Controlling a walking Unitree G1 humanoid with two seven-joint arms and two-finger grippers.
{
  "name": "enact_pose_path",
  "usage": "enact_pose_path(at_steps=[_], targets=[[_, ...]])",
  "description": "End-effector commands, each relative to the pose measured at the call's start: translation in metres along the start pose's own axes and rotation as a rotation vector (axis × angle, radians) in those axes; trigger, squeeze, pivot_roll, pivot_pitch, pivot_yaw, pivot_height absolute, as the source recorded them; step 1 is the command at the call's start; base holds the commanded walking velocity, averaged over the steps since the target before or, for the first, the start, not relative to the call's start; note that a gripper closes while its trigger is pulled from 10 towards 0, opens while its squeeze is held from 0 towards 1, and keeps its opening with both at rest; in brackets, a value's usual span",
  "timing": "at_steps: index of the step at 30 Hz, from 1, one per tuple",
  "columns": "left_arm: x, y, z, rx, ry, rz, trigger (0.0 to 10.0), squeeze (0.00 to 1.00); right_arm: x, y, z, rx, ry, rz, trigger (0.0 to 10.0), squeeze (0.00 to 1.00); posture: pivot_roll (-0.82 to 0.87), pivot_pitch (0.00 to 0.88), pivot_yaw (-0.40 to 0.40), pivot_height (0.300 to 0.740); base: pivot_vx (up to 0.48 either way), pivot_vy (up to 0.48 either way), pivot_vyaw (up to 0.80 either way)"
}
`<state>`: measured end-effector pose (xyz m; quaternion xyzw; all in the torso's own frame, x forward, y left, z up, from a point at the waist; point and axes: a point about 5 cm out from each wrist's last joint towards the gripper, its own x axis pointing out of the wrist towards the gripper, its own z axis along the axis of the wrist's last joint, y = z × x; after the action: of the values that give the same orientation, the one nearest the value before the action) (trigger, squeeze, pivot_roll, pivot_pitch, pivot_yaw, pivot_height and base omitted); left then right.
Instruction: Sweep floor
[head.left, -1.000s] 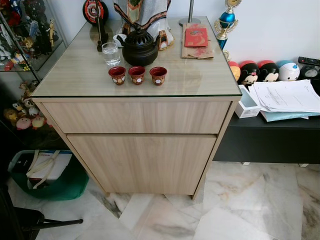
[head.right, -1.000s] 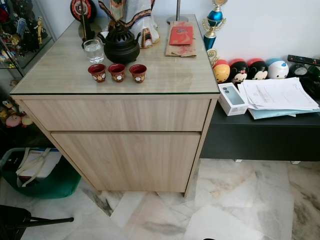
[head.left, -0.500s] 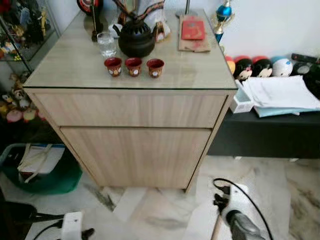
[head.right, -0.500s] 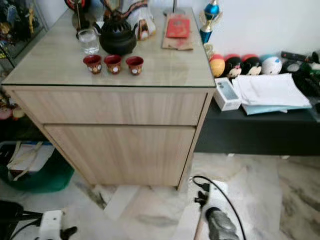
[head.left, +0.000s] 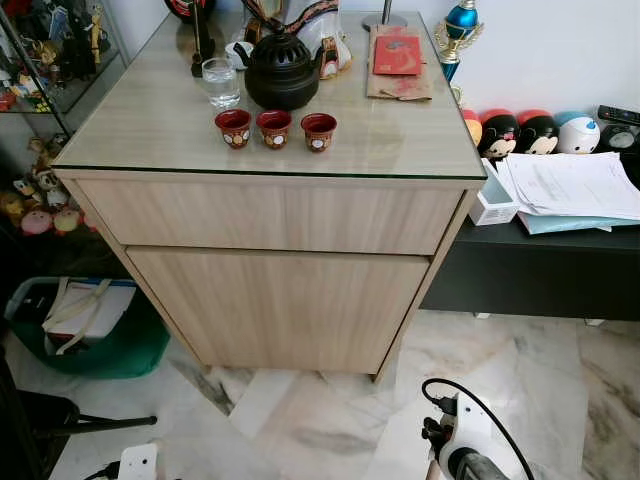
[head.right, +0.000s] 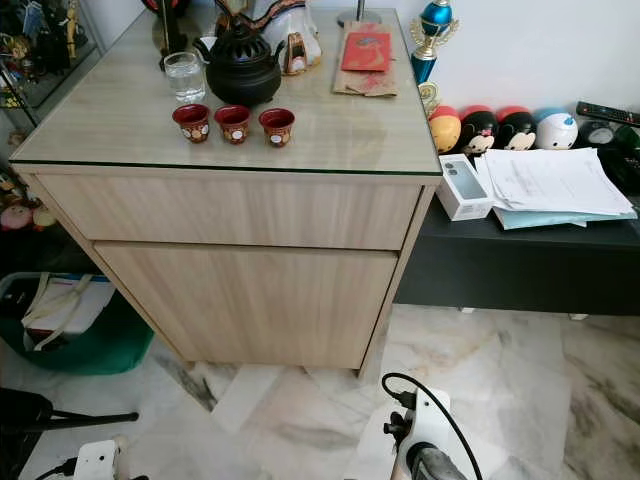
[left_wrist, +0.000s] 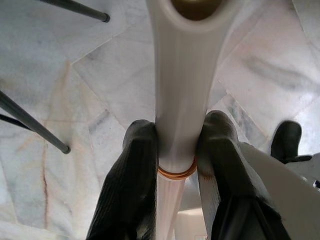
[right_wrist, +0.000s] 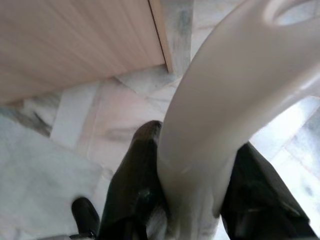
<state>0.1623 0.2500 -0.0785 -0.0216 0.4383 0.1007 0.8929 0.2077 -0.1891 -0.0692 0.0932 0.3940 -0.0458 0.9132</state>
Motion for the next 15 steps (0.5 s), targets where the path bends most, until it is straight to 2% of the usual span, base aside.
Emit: enact_pose_path(at_steps=[1, 15], targets=[[-0.0041, 0.0039, -0.0168, -0.012, 0.056, 0.015, 10.0, 0.0, 0.0004, 0.0073, -0.0036, -0.028, 0.019, 0.032, 10.0, 0.0, -0.15, 0.156, -0.02, 0.74, 0.0, 0.0, 0.8], [-0.0046, 0.0011, -0.0201, -0.023, 0.063, 0.014, 10.0, 0.0, -0.0006, 0.0057, -0.0073, -0.041, 0.041, 0.045, 10.0, 0.0, -0.15, 0.173, -0.028, 0.74, 0.0, 0.0, 0.8]])
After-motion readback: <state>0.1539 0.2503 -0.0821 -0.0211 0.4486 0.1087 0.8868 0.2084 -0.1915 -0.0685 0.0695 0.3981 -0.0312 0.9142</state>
